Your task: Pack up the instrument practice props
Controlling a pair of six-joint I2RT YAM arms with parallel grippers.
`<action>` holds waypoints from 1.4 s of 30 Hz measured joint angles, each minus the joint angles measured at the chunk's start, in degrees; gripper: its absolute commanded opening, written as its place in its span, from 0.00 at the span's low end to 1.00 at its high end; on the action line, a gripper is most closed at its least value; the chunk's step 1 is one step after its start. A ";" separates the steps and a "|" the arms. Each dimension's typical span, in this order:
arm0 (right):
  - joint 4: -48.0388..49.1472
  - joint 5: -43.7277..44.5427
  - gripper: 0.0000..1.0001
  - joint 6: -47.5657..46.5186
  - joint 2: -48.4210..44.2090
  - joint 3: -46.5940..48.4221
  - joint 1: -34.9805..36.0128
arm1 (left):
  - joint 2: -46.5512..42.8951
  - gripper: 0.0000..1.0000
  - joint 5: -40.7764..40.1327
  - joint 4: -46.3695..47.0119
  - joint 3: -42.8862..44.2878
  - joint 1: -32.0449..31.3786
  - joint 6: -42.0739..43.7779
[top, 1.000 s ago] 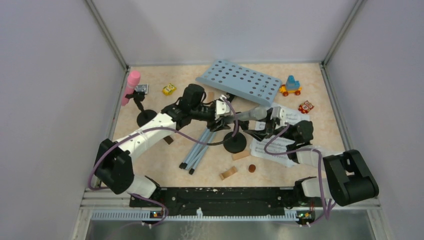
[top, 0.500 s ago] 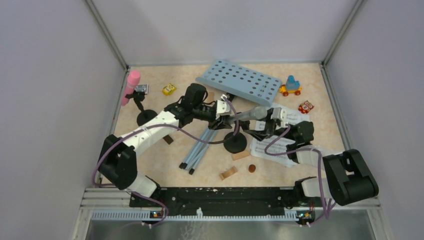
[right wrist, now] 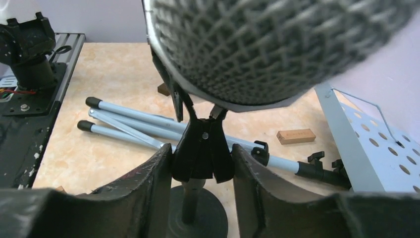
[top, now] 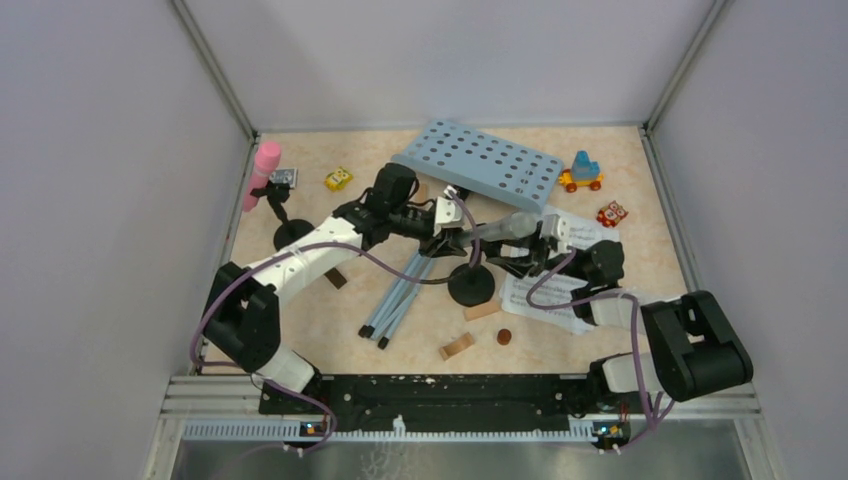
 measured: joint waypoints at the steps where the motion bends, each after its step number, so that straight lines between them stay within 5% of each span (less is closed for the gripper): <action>1: 0.04 -0.17 0.03 0.02 0.07 0.00 0.00 | 0.11 0.00 -0.02 0.02 0.09 0.07 -0.04; 9: 0.28 -0.90 0.00 0.04 0.48 0.00 -0.02 | 0.79 0.00 -0.07 -1.42 0.37 0.46 -0.94; 16: -2.08 0.70 0.00 -1.14 -0.83 -0.07 -0.04 | -4.48 0.00 -0.39 4.35 -2.25 7.54 -11.65; 24: -11.85 5.05 0.00 -6.08 -7.67 -1.16 -0.04 | -16.68 0.00 -22.53 8.66 -5.14 10.73 -29.77; 36: -22.36 8.48 0.00 -10.25 -14.05 -1.14 -0.04 | -19.21 0.02 -41.09 -4.20 -24.55 10.71 -47.52; 42: -22.77 8.61 0.00 -10.56 -14.29 -1.14 -0.04 | -14.43 0.02 -51.95 -6.69 -25.68 10.67 -49.83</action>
